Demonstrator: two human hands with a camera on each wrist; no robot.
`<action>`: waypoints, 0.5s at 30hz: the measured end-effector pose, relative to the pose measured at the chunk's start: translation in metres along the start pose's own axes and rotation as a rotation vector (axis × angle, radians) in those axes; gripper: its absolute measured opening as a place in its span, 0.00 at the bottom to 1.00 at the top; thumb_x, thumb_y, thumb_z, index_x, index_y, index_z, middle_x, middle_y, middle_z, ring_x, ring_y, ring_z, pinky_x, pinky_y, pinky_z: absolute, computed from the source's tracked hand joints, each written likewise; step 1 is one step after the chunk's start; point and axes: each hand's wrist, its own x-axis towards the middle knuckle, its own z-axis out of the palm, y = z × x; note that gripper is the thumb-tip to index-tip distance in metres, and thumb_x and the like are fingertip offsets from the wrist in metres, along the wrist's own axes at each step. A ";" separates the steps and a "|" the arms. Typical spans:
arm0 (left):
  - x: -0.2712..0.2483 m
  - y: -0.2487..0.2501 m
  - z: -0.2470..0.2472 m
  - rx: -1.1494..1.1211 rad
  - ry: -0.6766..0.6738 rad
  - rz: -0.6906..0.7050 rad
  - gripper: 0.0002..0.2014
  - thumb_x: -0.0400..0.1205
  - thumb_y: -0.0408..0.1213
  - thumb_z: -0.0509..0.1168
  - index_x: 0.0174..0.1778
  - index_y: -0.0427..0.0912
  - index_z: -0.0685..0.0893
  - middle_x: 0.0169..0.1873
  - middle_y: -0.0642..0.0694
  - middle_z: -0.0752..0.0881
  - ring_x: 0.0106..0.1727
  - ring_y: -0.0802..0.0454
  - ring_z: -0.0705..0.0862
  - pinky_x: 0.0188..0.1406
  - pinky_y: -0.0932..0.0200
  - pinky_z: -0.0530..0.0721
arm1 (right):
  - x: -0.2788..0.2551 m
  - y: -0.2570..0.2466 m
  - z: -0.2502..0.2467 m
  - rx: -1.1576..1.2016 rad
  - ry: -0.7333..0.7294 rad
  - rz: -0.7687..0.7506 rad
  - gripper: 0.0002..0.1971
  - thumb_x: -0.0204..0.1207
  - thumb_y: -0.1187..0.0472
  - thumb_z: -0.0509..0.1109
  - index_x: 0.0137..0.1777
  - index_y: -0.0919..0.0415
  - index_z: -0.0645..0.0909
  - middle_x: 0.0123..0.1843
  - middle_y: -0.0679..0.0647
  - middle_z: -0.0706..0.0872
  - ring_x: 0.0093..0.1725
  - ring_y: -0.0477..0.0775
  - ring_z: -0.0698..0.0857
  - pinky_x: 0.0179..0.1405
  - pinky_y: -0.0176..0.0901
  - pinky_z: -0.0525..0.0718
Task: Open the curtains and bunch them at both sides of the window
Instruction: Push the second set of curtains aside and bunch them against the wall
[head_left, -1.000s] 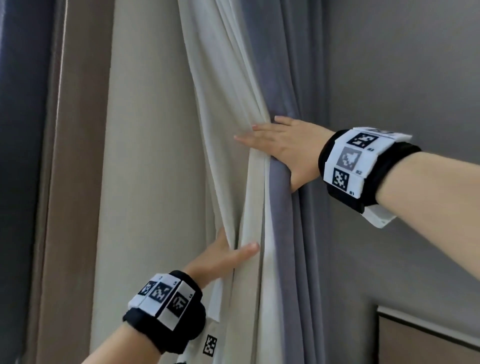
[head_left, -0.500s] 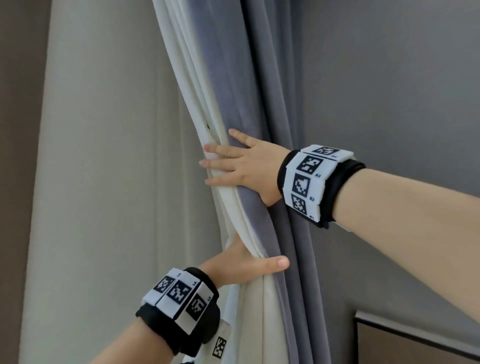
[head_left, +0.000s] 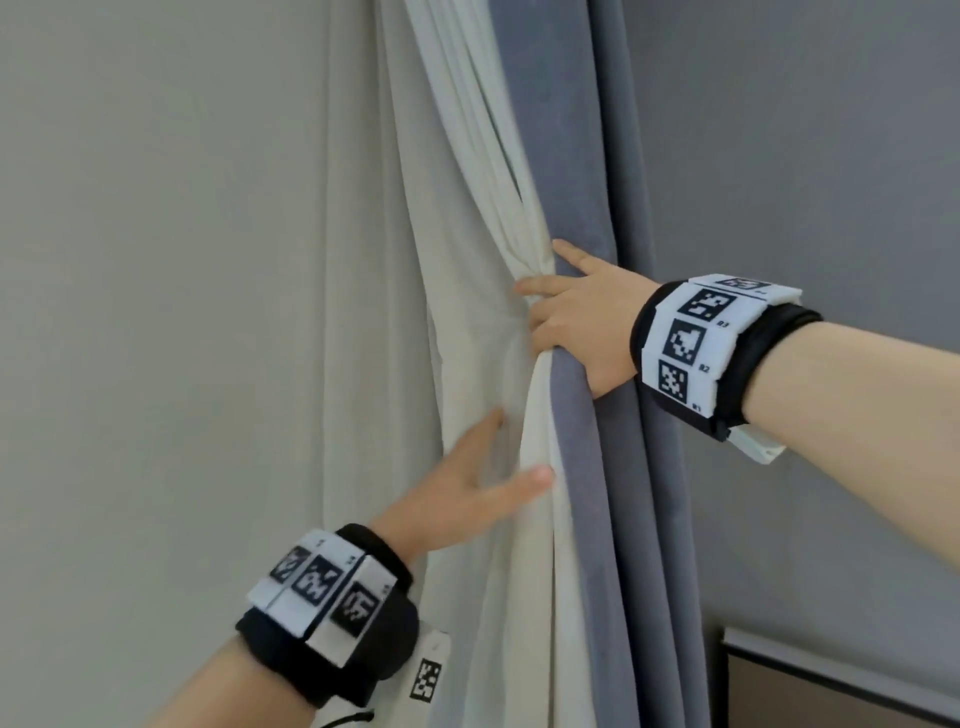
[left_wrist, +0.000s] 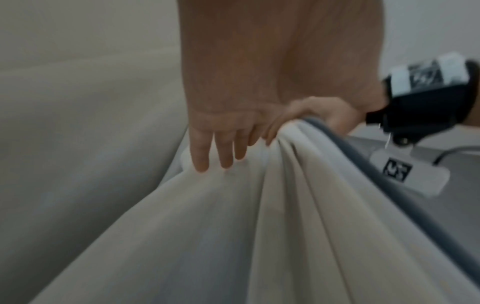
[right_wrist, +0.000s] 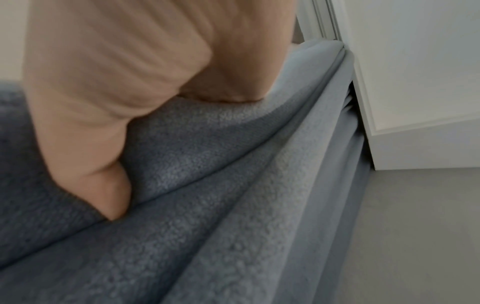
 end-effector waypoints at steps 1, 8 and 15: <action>0.001 -0.007 -0.009 0.031 0.137 -0.021 0.47 0.64 0.69 0.61 0.78 0.52 0.59 0.77 0.58 0.65 0.74 0.65 0.66 0.68 0.67 0.64 | 0.003 0.000 0.007 0.006 -0.002 0.006 0.26 0.64 0.46 0.68 0.65 0.45 0.78 0.71 0.46 0.78 0.85 0.50 0.52 0.78 0.71 0.37; 0.014 -0.068 -0.054 0.009 0.678 -0.140 0.52 0.63 0.72 0.63 0.79 0.53 0.54 0.78 0.54 0.58 0.79 0.56 0.57 0.77 0.52 0.58 | 0.016 0.005 0.046 0.014 -0.053 0.049 0.27 0.67 0.44 0.66 0.69 0.43 0.74 0.74 0.42 0.75 0.85 0.48 0.49 0.79 0.70 0.37; 0.035 -0.112 -0.018 -0.166 0.404 -0.366 0.65 0.52 0.76 0.62 0.81 0.45 0.48 0.83 0.44 0.52 0.82 0.47 0.53 0.81 0.42 0.54 | 0.022 0.005 0.063 0.027 -0.076 0.085 0.31 0.67 0.41 0.67 0.72 0.40 0.69 0.77 0.40 0.71 0.85 0.47 0.47 0.79 0.69 0.36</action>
